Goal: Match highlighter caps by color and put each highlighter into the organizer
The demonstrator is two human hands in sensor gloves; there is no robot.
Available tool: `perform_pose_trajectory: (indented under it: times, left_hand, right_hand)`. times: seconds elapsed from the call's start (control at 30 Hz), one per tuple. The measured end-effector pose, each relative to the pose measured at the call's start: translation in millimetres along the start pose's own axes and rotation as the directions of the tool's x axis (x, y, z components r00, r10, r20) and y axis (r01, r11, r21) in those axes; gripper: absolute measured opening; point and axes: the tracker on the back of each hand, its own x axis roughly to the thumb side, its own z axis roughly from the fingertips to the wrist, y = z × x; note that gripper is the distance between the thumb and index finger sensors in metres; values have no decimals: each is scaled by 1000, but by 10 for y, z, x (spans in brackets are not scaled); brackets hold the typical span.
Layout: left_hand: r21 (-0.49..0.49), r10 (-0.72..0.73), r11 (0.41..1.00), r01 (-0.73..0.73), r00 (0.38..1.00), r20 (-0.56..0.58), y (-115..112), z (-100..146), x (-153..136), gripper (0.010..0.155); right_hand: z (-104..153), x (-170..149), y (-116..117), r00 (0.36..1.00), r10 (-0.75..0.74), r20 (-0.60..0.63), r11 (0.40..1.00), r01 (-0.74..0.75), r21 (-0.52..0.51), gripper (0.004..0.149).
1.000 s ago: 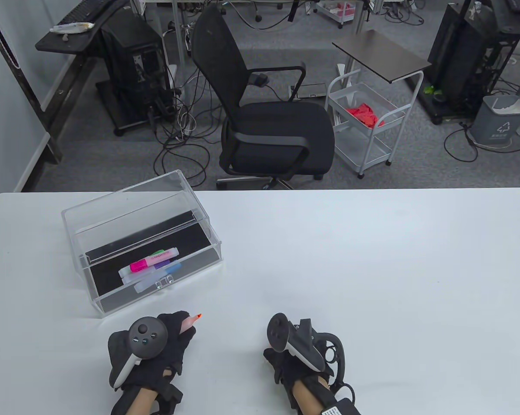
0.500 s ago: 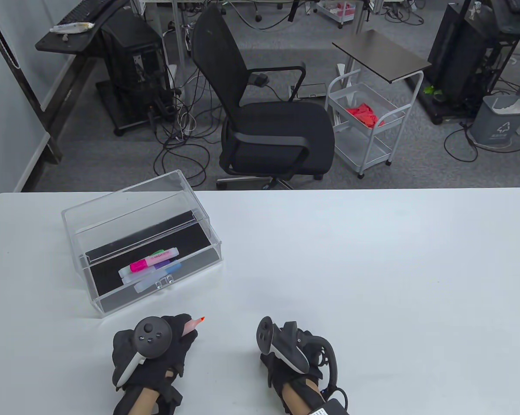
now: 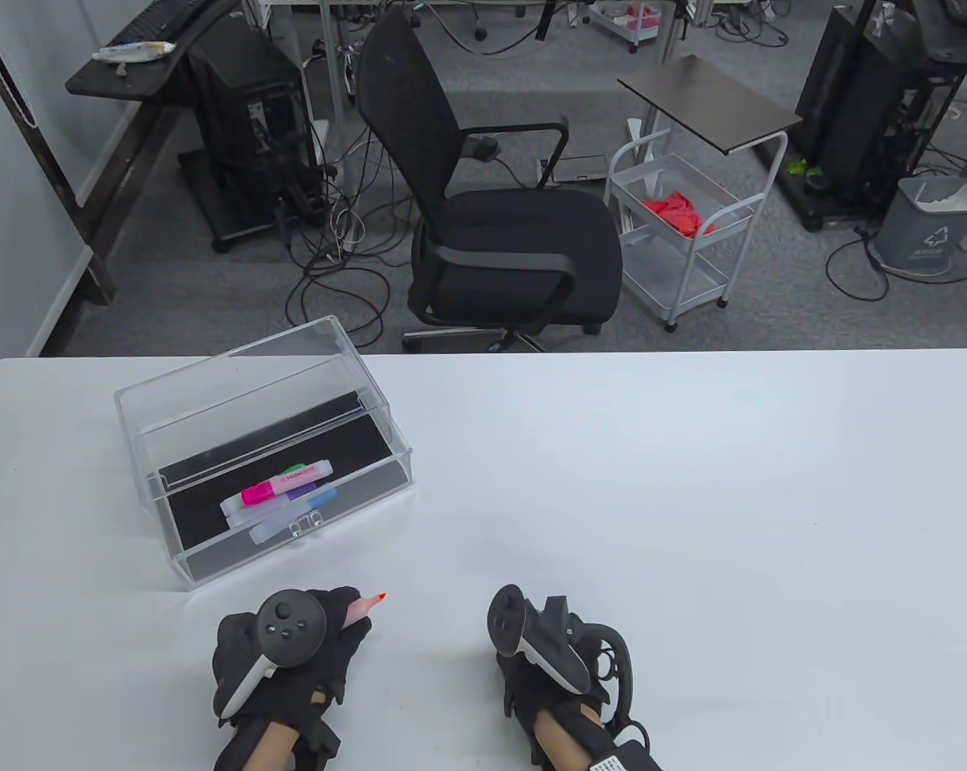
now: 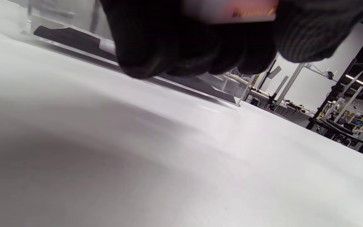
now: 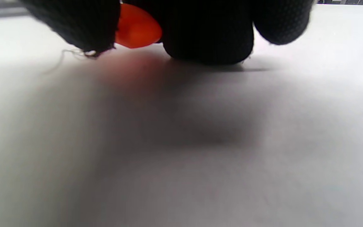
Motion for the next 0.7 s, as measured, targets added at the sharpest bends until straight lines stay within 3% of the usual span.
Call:
perform_pose_trajectory:
  times: [0.3, 0.5, 0.7]
  left_hand:
    - [-22, -40, 999, 41, 999, 24, -50, -1, 88, 53]
    - [-22, -93, 995, 94, 995, 48, -75, 19, 177, 53]
    - [1, -227, 974, 228, 969, 96, -120, 61, 351, 53]
  right_hand:
    - [100, -131, -239, 985, -153, 79, 973, 164, -161, 55]
    - [154, -101, -304, 955, -183, 234, 962, 224, -159, 55]
    - [277, 86, -327, 921, -85, 380, 976, 154, -156, 56]
